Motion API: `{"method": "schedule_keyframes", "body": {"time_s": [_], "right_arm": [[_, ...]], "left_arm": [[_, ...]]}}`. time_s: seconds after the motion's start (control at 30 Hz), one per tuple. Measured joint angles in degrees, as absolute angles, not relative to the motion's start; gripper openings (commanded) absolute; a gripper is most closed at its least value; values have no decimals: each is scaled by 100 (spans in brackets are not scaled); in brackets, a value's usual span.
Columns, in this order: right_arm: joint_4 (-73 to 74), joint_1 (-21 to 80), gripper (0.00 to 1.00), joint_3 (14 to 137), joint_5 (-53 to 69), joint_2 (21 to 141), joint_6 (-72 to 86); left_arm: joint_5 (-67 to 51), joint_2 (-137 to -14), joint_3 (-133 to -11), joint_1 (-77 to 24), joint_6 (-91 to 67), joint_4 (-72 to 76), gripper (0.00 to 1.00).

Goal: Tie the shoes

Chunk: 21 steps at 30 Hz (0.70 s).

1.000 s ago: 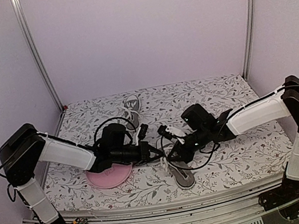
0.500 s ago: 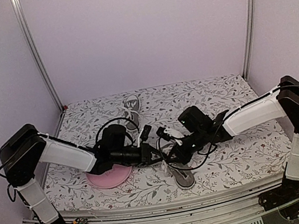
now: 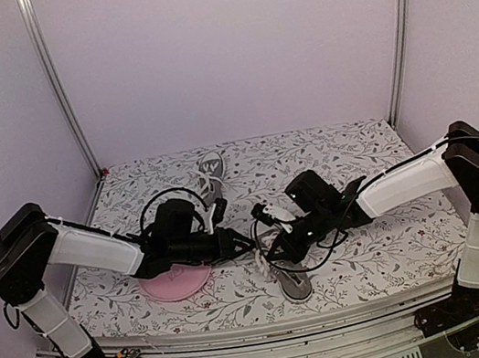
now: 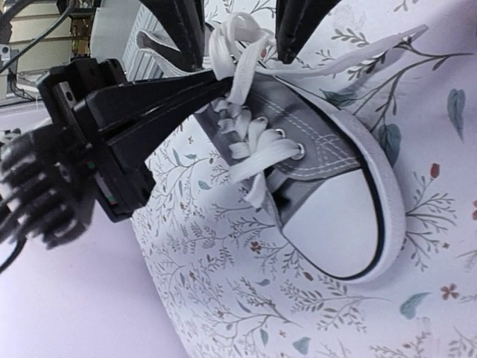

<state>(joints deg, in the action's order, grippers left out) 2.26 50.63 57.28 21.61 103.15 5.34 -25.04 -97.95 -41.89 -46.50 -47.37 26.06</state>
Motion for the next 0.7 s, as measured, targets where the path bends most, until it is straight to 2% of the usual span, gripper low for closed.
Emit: {"method": "schedule_keyframes", "body": {"time_s": [0.2,0.47,0.7], "right_arm": [[224,5063,2,5728,2161,10315,537],[224,5063,2,5728,2161,10315,537],[217,5063,2,5728,2161,10333,537]], "left_arm": [[-2178,-10130,-4327,-4622,-4781,2283,28],[-2198,-10547,-4401,-4622,-4781,2202,28],[-2727,-10615,-4224,-4622,-4908,3210,28]]}}
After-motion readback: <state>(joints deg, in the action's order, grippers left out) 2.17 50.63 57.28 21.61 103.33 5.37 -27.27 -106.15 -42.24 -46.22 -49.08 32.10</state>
